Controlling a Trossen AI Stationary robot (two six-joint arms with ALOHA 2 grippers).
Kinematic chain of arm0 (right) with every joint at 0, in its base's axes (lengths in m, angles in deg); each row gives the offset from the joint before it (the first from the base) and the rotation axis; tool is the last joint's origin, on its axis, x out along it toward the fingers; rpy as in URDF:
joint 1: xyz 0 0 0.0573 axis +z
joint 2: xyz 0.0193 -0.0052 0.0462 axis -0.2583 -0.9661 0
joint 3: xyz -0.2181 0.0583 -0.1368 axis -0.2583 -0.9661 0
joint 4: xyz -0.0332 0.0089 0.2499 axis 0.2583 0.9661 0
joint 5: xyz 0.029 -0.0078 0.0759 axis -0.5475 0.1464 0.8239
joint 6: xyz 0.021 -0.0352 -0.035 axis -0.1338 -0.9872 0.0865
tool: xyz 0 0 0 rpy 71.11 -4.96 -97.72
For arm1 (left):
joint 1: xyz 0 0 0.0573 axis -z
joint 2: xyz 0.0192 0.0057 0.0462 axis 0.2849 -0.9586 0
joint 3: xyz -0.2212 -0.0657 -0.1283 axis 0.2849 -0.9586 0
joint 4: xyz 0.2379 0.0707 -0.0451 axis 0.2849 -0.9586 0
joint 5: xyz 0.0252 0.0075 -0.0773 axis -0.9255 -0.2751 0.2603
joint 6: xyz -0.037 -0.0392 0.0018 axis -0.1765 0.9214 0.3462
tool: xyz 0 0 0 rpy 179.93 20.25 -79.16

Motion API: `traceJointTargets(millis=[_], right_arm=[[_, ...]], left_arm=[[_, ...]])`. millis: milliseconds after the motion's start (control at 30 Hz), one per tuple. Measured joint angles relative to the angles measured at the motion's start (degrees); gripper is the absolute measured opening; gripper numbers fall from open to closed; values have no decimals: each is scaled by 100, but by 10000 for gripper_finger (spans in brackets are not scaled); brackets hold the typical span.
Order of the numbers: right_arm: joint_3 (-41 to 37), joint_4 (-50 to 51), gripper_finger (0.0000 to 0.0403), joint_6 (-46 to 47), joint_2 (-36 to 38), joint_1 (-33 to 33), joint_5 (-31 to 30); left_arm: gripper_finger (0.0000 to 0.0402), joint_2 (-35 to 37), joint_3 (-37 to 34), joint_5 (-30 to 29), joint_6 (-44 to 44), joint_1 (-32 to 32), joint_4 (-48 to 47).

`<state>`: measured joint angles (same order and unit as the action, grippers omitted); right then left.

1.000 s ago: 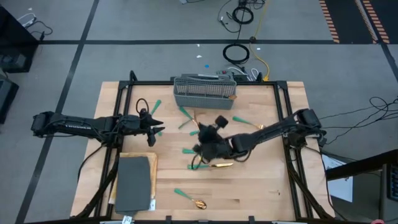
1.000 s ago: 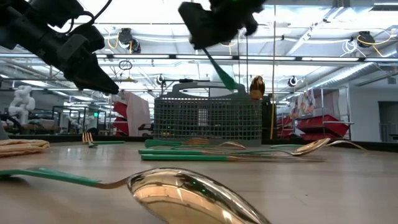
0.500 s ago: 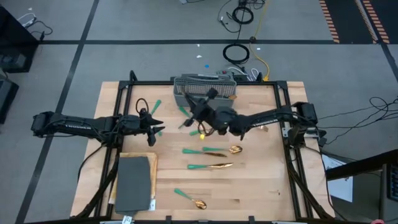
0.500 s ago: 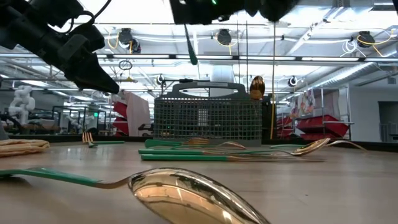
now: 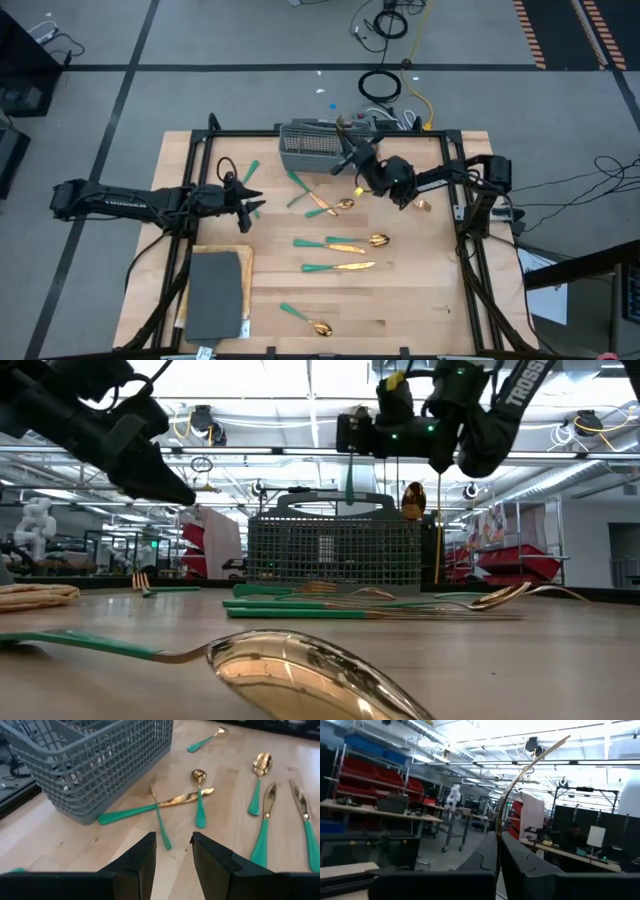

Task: Sort silverware
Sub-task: Put the green fork into the dishwasher utensil holder

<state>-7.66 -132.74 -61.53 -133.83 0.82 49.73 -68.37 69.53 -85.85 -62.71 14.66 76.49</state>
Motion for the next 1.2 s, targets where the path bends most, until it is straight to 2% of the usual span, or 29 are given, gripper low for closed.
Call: traceJointTargets(millis=[300, 533, 767, 1200], right_arm=[[297, 587, 0, 330, -271, -391, 17], [295, 530, 0, 413, -665, -418, -287], [295, 944, 2, 447, -691, -418, -295], [295, 1402, 51, 861, -691, -416, -318]], left_arm=[[132, -2, 0, -8, -8, 4, 61], [132, -2, 0, -11, -20, 4, 56], [132, -2, 0, -13, -116, 4, 54], [132, -2, 0, -9, -114, 4, 52]])
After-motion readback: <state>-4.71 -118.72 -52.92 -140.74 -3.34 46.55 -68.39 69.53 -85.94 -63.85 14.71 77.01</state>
